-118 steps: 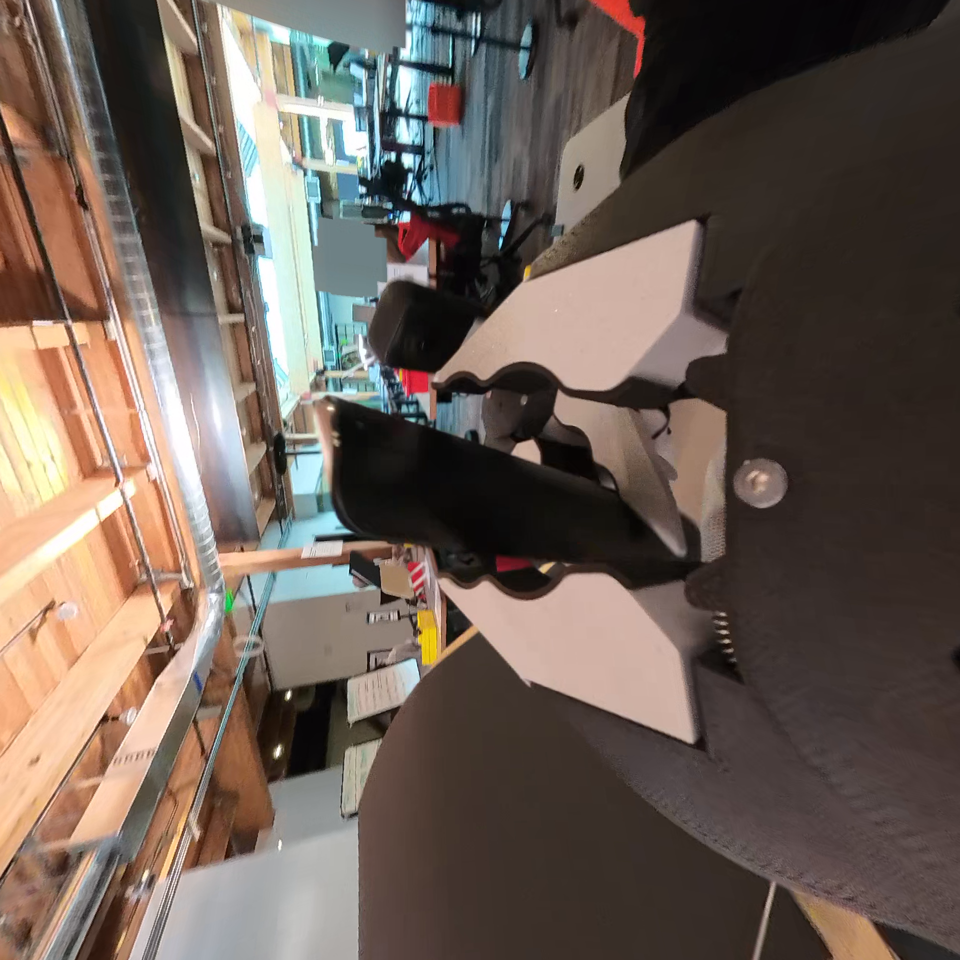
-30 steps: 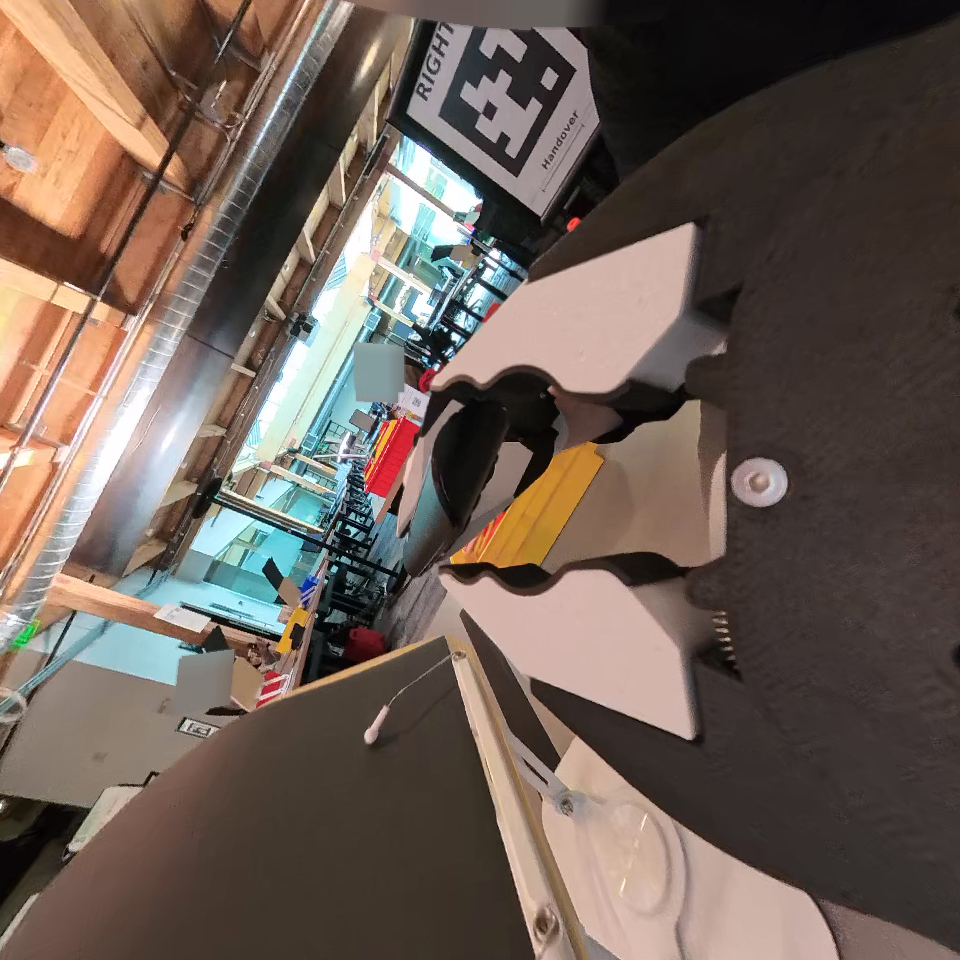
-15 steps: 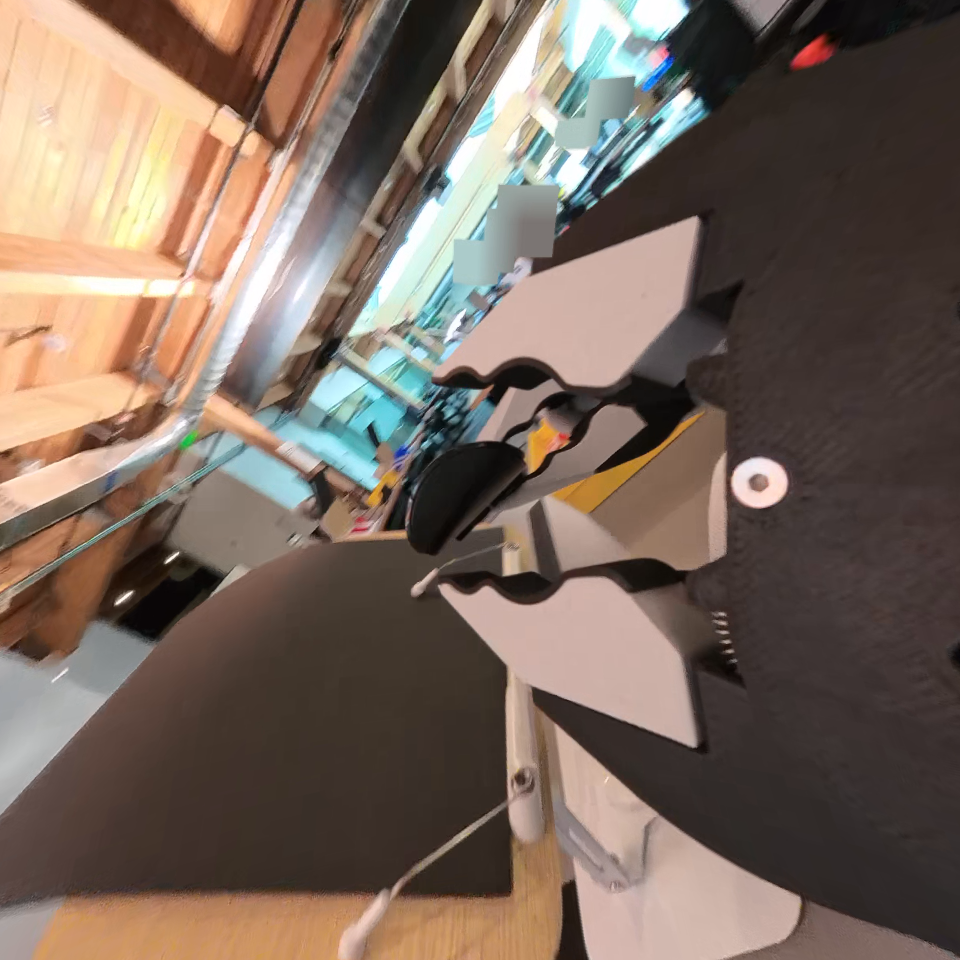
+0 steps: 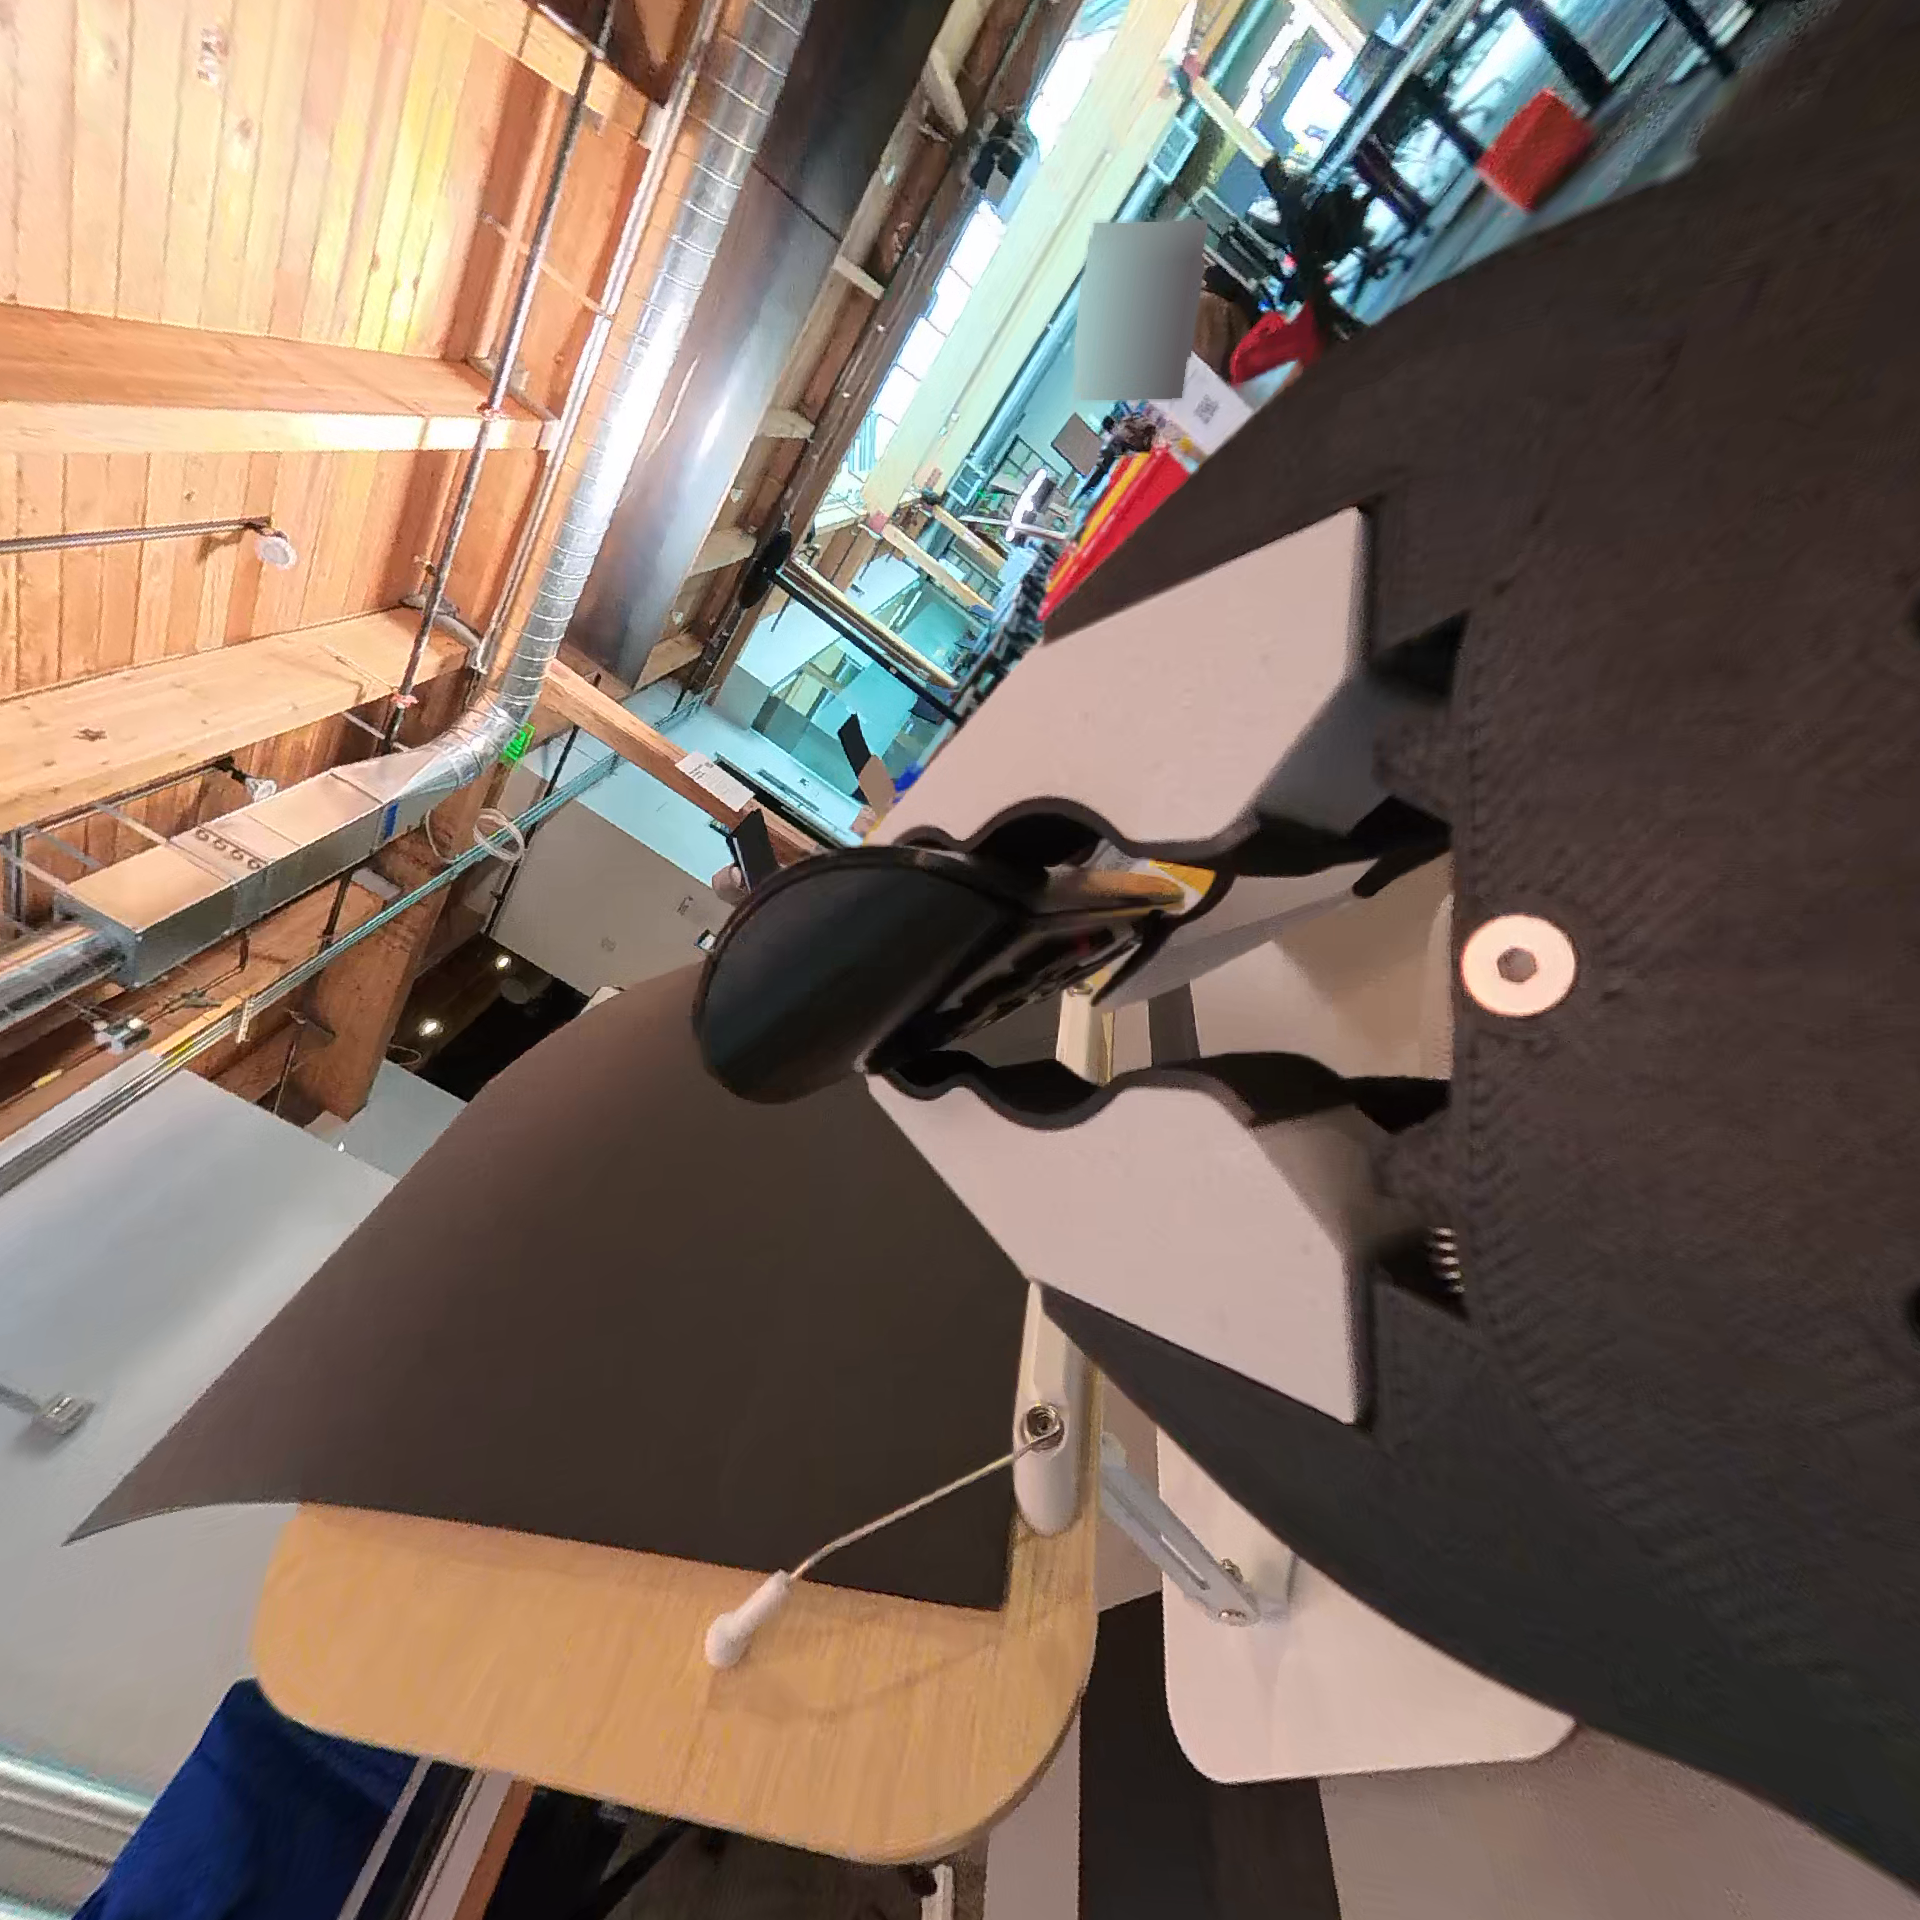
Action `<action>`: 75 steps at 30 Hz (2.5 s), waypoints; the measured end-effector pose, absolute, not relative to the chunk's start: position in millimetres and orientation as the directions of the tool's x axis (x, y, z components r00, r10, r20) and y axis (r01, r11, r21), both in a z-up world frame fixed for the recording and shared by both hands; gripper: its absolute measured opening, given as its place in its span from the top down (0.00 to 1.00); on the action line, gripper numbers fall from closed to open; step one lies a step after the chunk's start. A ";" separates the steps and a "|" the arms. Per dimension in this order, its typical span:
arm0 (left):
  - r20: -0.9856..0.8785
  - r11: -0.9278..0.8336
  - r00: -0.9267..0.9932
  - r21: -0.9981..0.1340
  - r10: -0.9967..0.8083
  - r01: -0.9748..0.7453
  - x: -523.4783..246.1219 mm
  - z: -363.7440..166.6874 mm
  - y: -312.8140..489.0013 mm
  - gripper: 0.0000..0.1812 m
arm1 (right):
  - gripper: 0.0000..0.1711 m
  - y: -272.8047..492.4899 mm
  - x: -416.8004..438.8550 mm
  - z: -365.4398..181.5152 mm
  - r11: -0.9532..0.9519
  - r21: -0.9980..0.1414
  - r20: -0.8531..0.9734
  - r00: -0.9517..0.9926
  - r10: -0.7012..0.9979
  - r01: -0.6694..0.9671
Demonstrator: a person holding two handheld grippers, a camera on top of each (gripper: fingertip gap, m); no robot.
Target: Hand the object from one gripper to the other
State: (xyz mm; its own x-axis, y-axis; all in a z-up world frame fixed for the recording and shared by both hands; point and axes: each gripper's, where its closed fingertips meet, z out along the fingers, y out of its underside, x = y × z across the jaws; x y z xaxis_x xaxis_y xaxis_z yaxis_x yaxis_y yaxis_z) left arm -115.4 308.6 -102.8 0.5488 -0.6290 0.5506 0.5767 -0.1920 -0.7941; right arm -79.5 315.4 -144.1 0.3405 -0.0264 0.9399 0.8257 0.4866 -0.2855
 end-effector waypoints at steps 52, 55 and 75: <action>0.564 -0.548 0.050 -0.816 -0.824 0.184 -59.9 -130.2 243.3 0.75 | 0.87 300.5 -52.9 -125.7 0.594 0.036 0.962 0.132 -0.237 0.804; 0.578 -0.556 0.061 -0.804 -0.814 0.211 -60.2 -131.8 250.1 0.77 | 0.87 302.2 -55.3 -128.8 0.591 0.038 0.960 0.135 -0.245 0.806; 0.561 -0.466 0.267 -0.815 -0.784 0.343 -59.3 -140.4 285.4 0.89 | 0.67 324.0 -32.2 -120.1 0.543 -0.151 0.916 0.324 -0.238 0.826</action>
State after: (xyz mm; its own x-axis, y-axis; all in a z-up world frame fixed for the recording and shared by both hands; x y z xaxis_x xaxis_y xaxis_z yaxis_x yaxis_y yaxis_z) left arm -59.3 285.4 -140.4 0.2670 -0.7837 0.5608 0.3433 -0.4664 -0.8152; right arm -32.2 324.0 -120.1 0.3237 -0.2381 0.9157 0.8263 0.5426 -0.1510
